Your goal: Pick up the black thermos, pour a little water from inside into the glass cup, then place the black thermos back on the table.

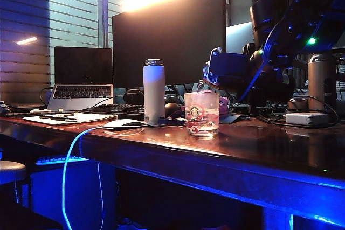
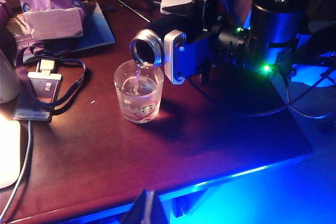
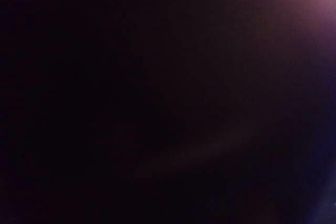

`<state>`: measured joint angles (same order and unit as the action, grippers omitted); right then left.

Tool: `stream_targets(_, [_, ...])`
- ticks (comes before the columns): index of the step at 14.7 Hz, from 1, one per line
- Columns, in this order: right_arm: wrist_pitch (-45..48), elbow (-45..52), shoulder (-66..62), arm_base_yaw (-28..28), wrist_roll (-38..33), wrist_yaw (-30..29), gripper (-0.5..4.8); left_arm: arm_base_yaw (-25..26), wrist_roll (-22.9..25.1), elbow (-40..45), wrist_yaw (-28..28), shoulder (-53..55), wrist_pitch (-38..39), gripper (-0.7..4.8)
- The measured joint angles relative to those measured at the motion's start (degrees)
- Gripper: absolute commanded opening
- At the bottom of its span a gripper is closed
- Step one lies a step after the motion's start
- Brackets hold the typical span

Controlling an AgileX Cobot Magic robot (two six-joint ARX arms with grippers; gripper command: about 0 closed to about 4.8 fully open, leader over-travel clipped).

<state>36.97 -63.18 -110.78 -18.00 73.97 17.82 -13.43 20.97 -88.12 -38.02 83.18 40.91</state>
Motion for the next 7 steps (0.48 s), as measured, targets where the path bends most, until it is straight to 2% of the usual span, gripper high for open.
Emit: stream_targets(7, [0.0,0.0,0.0,0.09,1.07,0.0,0.55,0.0,0.0,0.02,0.0,0.0,0.0,-0.03])
